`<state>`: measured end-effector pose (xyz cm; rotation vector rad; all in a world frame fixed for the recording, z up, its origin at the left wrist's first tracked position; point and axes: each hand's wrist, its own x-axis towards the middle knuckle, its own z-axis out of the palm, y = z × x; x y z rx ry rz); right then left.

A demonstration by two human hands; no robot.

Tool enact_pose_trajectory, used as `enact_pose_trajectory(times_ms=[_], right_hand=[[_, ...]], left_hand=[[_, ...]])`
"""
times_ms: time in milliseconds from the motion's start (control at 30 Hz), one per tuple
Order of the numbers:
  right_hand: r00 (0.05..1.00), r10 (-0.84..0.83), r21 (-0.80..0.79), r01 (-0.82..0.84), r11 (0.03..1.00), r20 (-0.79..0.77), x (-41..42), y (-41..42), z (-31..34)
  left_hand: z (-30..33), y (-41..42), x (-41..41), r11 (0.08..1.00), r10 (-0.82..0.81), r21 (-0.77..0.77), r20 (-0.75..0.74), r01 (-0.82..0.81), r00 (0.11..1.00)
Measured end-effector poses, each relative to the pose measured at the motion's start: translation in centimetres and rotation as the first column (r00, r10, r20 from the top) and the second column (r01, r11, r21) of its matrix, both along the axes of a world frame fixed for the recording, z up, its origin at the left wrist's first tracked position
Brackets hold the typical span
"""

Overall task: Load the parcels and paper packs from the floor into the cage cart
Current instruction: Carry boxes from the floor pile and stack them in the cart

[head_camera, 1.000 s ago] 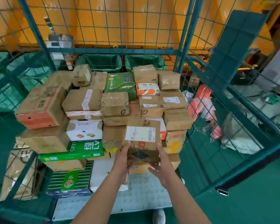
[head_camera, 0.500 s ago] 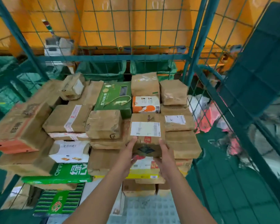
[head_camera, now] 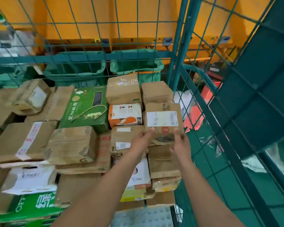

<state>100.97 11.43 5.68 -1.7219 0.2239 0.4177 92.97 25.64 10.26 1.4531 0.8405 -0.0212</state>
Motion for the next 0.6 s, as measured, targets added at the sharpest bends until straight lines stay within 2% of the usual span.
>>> enact_pose_trajectory(times_ms=[100, 200, 300, 367, 500, 600], right_hand=[[0.998, -0.043, 0.052, 0.045, 0.998, -0.044, 2.6, 0.1, 0.1], [0.988, -0.076, 0.187, 0.100, 0.977, -0.134, 2.8, 0.6, 0.8], [0.988, -0.010, 0.246, 0.049, 0.968, -0.155, 2.6, 1.2, 0.3], [0.986, 0.013, 0.246, 0.028, 0.969, -0.164, 2.1, 1.7, -0.2], [0.977, 0.024, 0.193, 0.018, 0.981, -0.211, 0.8, 3.9, -1.2], [0.971, 0.082, 0.214, -0.034, 0.976, -0.222, -1.5, 6.5, -1.2]], left_hand=[[-0.2, -0.3, 2.9, 0.999, -0.039, 0.006, 0.009, 0.039, 0.999], [-0.3, -0.7, 4.7, 0.992, -0.124, -0.034, -0.044, 0.123, 0.991], [0.0, -1.2, 4.8, 0.983, -0.126, -0.142, -0.060, 0.117, 0.990], [0.1, -1.3, 4.5, 0.977, -0.115, -0.187, -0.040, 0.106, 0.993], [-0.4, -0.7, 3.5, 0.976, -0.124, -0.184, -0.022, 0.118, 0.992], [-0.8, 0.9, 1.3, 0.978, 0.003, -0.206, -0.036, -0.011, 0.999]])
